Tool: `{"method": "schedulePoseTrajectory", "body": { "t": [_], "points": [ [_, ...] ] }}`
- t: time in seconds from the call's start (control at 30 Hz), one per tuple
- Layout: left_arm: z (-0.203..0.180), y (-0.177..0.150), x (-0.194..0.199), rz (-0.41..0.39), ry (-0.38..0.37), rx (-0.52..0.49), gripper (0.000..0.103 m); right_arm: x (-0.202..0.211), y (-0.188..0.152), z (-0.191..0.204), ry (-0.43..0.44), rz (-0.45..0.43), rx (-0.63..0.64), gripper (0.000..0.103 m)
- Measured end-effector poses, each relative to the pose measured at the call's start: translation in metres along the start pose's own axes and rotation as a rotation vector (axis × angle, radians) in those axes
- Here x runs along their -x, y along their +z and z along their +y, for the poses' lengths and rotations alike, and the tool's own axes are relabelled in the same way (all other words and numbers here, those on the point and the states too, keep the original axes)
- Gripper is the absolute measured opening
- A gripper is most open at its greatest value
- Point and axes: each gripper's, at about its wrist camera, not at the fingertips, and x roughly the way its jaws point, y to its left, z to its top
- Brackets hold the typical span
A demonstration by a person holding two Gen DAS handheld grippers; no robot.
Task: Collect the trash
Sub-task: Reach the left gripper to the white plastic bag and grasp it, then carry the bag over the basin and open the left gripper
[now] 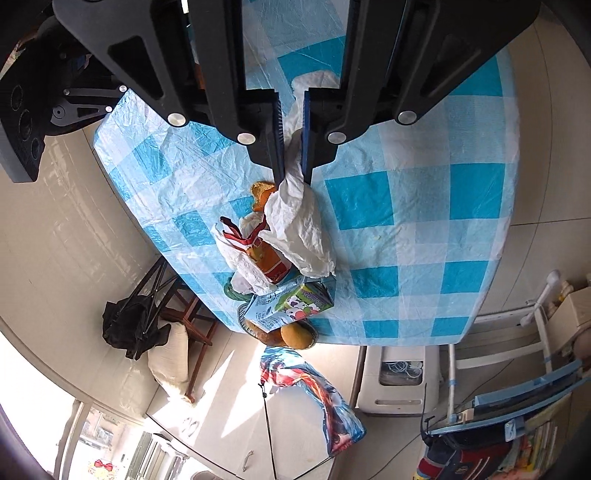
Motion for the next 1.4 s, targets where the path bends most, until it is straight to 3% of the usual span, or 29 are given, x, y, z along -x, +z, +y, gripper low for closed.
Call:
{"method": "schedulePoseTrajectory", "body": {
  "t": [0.2,0.4,0.5,0.57,0.77,0.87,0.97,1.03,1.1,1.13,1.4],
  "points": [
    [-0.003,-0.052,0.051,-0.011,0.048,0.043,0.008,0.008,-0.039,0.052,0.106,0.052,0.091,0.012],
    [-0.004,-0.117,0.094,0.001,0.077,0.117,0.008,-0.010,-0.077,0.087,0.126,0.175,0.180,0.012],
    [-0.009,-0.148,0.104,0.036,0.080,0.142,0.008,-0.010,-0.083,0.090,0.099,0.192,0.184,0.024],
    [-0.012,-0.165,0.104,0.064,0.080,0.157,0.008,0.000,-0.084,0.085,0.078,0.146,0.153,0.045],
    [-0.030,-0.209,0.085,0.220,0.089,0.136,0.008,0.046,-0.071,0.056,-0.058,-0.104,-0.018,0.059],
    [-0.040,-0.234,0.070,0.328,0.075,0.085,0.010,0.062,-0.068,0.053,-0.078,-0.193,-0.052,0.062],
    [-0.045,-0.241,0.067,0.339,0.143,0.035,0.035,0.063,-0.064,0.057,-0.091,-0.226,-0.038,0.063],
    [-0.045,-0.236,0.077,0.273,0.185,0.026,0.069,0.064,-0.067,0.062,-0.097,-0.228,-0.030,0.065],
    [-0.044,-0.232,0.089,0.197,0.227,0.032,0.085,0.061,-0.067,0.063,-0.099,-0.226,-0.028,0.067],
    [-0.043,-0.231,0.093,0.165,0.246,0.040,0.089,0.061,-0.068,0.063,-0.100,-0.226,-0.029,0.067],
    [-0.033,-0.207,0.125,-0.044,0.368,0.115,0.096,0.062,-0.071,0.063,-0.122,-0.230,-0.032,0.073]
  ]
}}
